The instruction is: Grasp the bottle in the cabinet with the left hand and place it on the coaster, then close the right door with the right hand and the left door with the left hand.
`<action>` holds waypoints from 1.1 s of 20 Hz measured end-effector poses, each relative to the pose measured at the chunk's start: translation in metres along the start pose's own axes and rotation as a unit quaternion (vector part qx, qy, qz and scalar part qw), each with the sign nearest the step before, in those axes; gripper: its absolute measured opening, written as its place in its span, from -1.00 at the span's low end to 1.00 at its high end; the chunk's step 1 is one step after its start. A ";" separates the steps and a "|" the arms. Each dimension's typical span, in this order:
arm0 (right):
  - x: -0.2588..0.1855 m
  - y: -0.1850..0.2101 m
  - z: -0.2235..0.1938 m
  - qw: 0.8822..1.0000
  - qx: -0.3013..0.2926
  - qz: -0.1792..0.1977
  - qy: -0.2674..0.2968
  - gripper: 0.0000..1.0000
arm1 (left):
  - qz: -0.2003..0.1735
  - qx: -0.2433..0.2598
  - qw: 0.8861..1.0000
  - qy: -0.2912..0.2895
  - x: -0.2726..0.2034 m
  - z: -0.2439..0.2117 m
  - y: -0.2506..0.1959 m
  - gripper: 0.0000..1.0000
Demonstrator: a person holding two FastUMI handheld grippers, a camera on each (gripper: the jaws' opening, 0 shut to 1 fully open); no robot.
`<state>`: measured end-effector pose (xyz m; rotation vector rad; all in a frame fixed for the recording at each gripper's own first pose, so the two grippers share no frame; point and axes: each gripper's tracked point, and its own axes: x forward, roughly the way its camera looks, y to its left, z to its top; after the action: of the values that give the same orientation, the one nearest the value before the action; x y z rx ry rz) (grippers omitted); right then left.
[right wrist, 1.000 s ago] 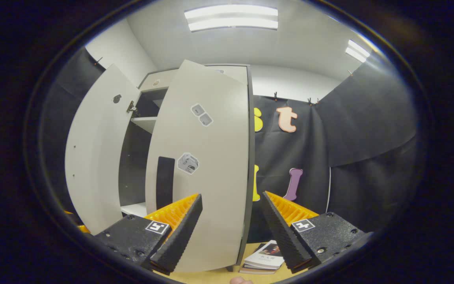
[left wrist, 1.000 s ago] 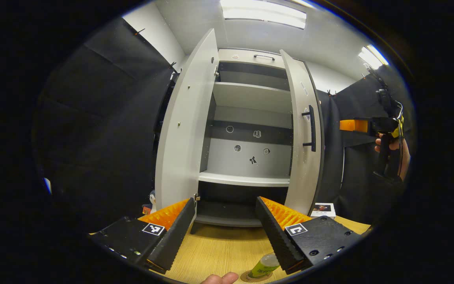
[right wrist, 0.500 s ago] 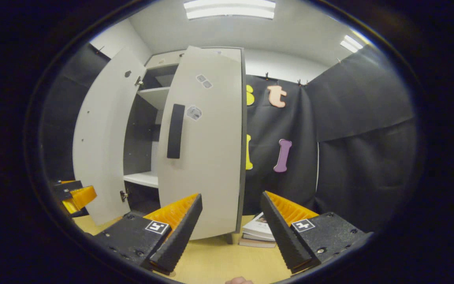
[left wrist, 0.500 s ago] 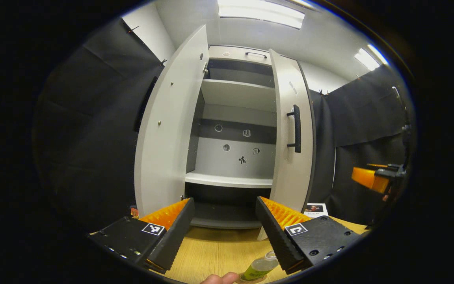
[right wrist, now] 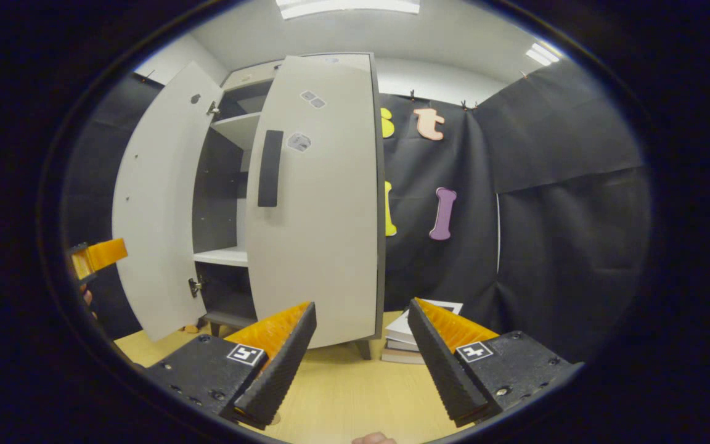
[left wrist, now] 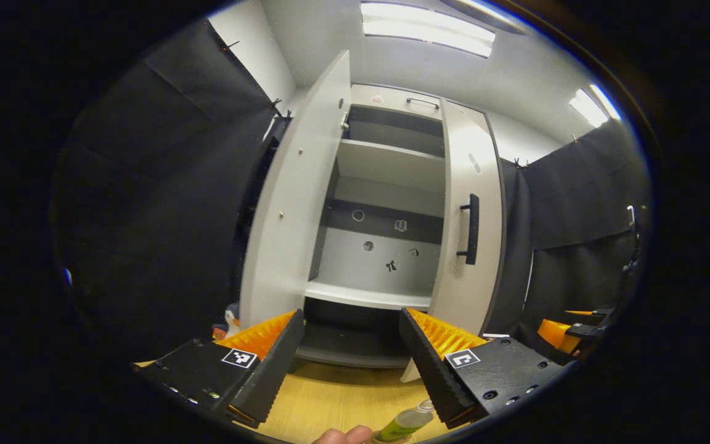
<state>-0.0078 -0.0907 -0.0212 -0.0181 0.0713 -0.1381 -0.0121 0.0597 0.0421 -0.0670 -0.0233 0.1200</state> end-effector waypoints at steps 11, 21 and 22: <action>-0.006 0.007 0.010 1.000 -0.020 0.014 -0.012 0.97 | 0.178 0.020 0.981 -0.069 0.054 0.100 0.197 0.90; -0.009 -0.017 -0.001 1.000 0.007 -0.015 -0.003 0.97 | 0.192 0.008 0.977 -0.087 0.075 0.103 0.195 1.00; -0.009 -0.018 -0.004 1.000 0.011 -0.015 0.001 0.96 | 0.189 -0.001 0.978 -0.089 0.078 0.106 0.192 0.99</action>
<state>-0.0192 -0.1076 -0.0246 0.0025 0.0711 -0.1695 0.0394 0.2662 0.1360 -0.0620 -0.1906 0.5074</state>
